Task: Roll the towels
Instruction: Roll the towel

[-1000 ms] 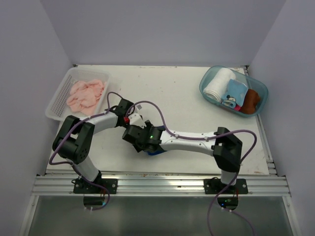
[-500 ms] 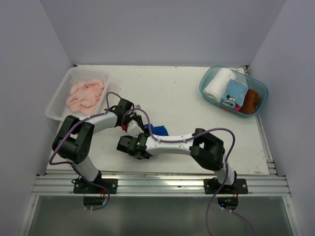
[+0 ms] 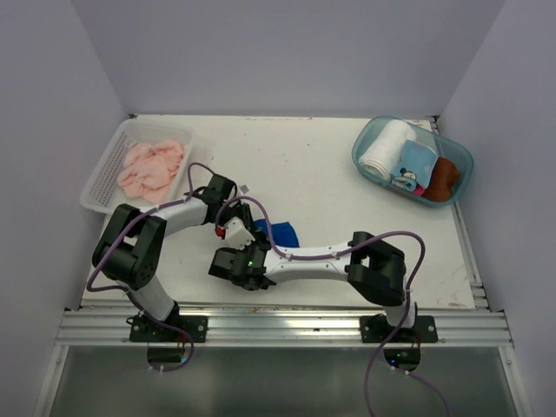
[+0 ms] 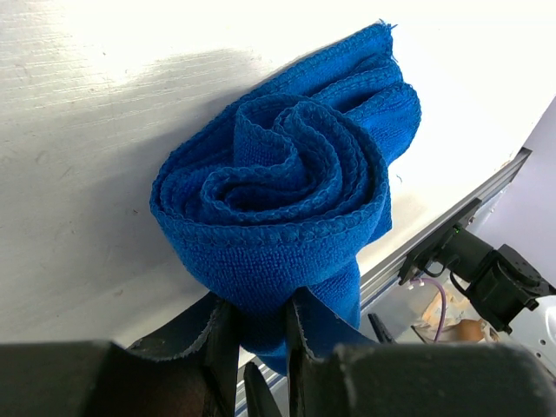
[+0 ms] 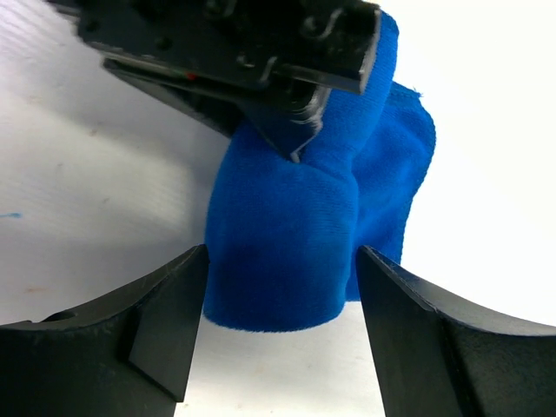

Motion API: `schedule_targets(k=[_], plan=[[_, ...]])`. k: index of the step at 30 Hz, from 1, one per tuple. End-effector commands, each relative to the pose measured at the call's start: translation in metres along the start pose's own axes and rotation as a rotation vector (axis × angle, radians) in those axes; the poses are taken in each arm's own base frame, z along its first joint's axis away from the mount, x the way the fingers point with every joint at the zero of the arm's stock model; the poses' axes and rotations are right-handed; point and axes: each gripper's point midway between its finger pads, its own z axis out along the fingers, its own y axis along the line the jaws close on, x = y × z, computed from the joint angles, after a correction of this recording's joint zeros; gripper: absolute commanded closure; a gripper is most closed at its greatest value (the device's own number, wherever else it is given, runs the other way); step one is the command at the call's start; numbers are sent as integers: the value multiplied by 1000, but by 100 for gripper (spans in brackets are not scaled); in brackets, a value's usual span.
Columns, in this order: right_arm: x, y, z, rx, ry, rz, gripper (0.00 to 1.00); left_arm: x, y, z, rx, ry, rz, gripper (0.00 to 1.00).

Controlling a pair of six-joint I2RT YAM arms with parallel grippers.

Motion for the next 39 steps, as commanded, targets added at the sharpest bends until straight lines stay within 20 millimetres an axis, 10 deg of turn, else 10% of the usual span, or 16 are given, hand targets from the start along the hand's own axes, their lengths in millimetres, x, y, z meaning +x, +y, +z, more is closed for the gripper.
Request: schedule_targets(k=[1,14,21,26,27,39], plan=[[-17,-2,-9,5,-62,57,27,-1,1,-4,-28,-18,-9,77],[7,10,20,94,-34,-53,28,1,1,-5,-28,-18,-9,76],[7,-3,25,107,-30,26,66,1,-3,-9,-16,-25,-5,72],[17,-12,29,-85,-12,165,85,-4,-15,-16,22,-47,16,42],[-7,-16,23,-155,-74,263,86,-5,-17,-18,27,-50,20,34],[-14,-16,-2,-625,-46,520,87,-23,-43,-35,121,-120,45,12]])
